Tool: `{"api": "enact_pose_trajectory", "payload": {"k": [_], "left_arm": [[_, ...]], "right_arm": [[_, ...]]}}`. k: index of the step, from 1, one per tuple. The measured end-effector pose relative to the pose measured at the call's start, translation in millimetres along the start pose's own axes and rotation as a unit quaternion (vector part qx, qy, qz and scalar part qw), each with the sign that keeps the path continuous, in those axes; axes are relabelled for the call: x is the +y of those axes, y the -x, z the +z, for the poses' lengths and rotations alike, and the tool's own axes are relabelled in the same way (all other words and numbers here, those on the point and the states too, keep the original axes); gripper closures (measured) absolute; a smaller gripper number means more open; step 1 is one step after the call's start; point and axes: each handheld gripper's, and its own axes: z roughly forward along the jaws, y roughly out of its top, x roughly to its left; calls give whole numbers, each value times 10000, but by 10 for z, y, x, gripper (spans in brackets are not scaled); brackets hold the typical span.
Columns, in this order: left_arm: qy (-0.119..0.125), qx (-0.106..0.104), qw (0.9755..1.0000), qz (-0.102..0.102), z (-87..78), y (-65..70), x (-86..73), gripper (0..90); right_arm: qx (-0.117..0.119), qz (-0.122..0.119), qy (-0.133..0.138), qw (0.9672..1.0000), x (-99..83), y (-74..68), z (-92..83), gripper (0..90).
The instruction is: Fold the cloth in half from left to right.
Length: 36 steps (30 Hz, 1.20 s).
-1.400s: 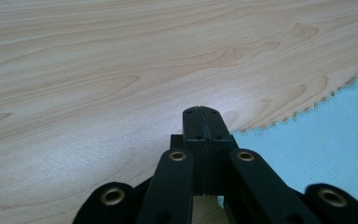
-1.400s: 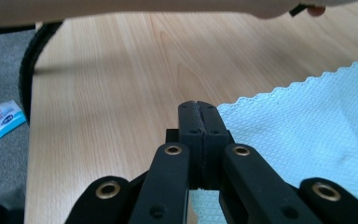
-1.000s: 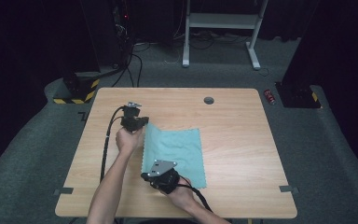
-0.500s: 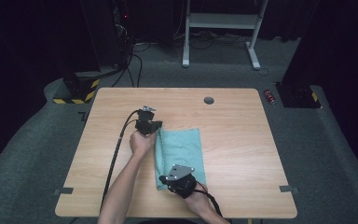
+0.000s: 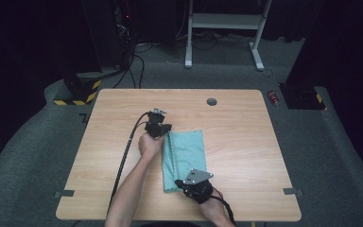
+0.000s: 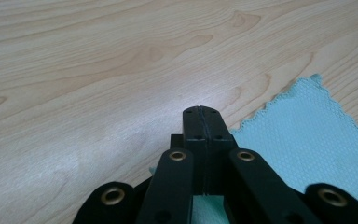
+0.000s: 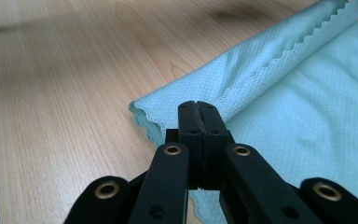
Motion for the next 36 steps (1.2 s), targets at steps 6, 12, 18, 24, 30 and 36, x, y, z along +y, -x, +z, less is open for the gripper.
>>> {"api": "enact_pose_trajectory", "payload": {"k": [6,12,18,24,30,36], "left_arm": [[-18,-55,9999,152,73,113,50,900],[-63,-99,9998,182,119,175,57,900],[-92,-146,9994,289,180,284,84,900],[-128,-196,9988,437,264,423,146,900],[-83,-295,9981,544,309,545,248,900],[-162,-337,9970,675,418,675,302,900]], "right_arm": [[-62,91,32,9999,-60,30,-73,899],[-177,153,-2,9997,-171,69,-144,899],[-299,404,29,9987,-321,163,-294,899],[-349,418,-46,9985,-380,167,-329,898],[-496,394,-70,9980,-390,160,-369,896],[-617,426,-103,9971,-426,191,-446,896]]}}
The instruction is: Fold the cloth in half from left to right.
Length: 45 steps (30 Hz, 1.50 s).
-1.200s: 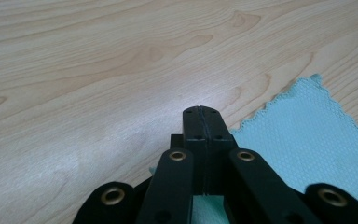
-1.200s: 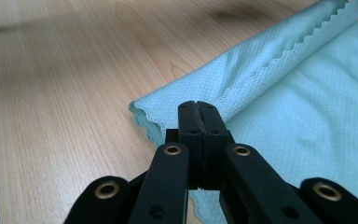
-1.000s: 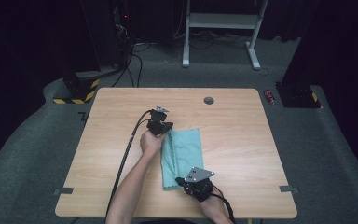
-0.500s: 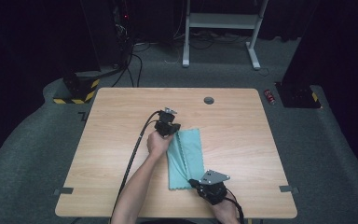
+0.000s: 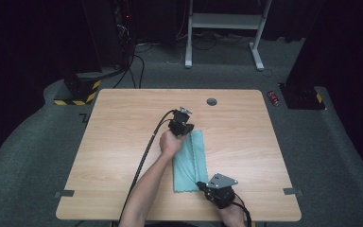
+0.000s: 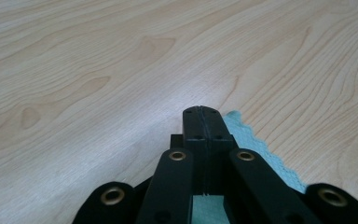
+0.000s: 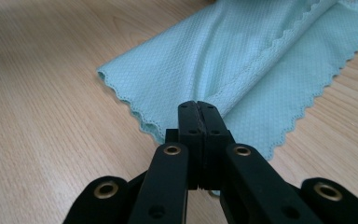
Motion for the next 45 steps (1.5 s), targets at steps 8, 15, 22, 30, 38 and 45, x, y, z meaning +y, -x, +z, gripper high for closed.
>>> {"api": "enact_pose_trajectory", "payload": {"k": [8,15,22,30,38,45], "left_arm": [[-5,10,10000,46,84,83,46,900],[-50,25,9999,84,149,113,43,900],[-35,28,9999,91,168,138,58,900],[-66,105,9998,140,228,167,61,900],[-96,90,9999,87,260,175,60,848],[108,118,9998,-69,72,72,0,608]], "right_arm": [[-75,96,12,9999,-58,54,-60,896],[-90,148,30,9998,-66,74,-85,895],[-91,176,27,9998,-96,90,-90,894],[-142,254,-24,9996,-115,137,-111,892],[-69,280,-94,9995,-124,151,-101,838],[-239,447,122,9986,-149,221,-200,739]]}}
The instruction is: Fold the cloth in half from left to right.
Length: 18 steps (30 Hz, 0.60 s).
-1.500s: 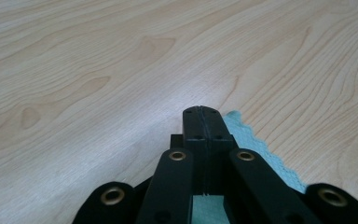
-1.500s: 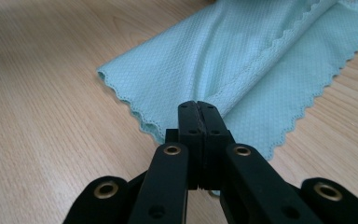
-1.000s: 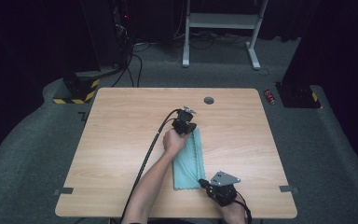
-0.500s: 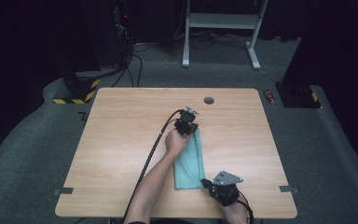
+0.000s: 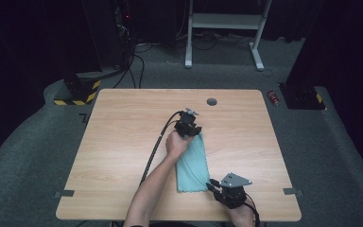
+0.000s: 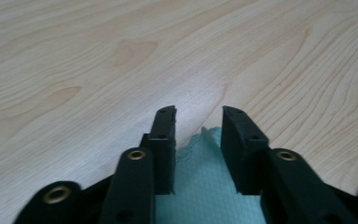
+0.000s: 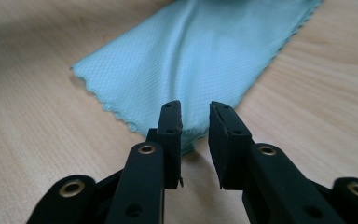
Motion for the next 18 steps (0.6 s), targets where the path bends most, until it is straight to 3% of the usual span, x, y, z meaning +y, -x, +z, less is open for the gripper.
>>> {"api": "enact_pose_trajectory", "payload": {"k": [4,9,15,18], "left_arm": [[48,30,9999,123,-195,-14,-65,551],[-5,-32,9994,355,-418,63,-257,527],[-86,-138,9976,674,-631,190,-560,512],[-225,-39,9962,844,-695,226,-710,511]], "right_arm": [[-59,-82,-26,9999,95,56,19,741],[-68,-293,-68,9995,237,77,116,752],[-14,-483,-409,9980,299,63,299,749],[-64,-517,-583,9969,267,98,338,743]]}}
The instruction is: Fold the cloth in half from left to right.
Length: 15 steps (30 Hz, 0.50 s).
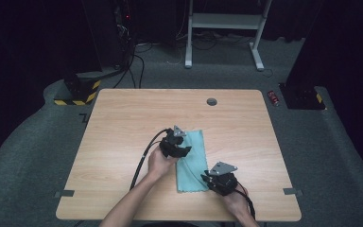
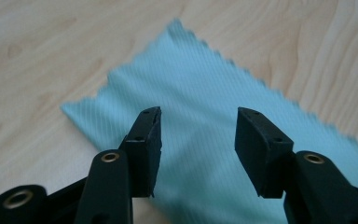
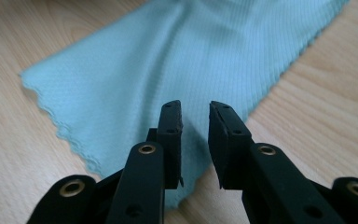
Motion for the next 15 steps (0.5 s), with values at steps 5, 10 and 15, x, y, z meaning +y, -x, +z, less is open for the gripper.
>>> {"api": "enact_pose_trajectory", "payload": {"k": [5,10,15], "left_arm": [[-321,301,9988,194,-64,7,-228,515],[-110,209,9997,-112,-217,34,-333,515],[21,16,9999,-111,-342,221,-399,481]], "right_arm": [[-12,71,-35,10000,-44,74,-13,729],[6,81,-15,10000,-49,81,-11,729],[5,89,-6,10000,-50,81,-9,726]]}}
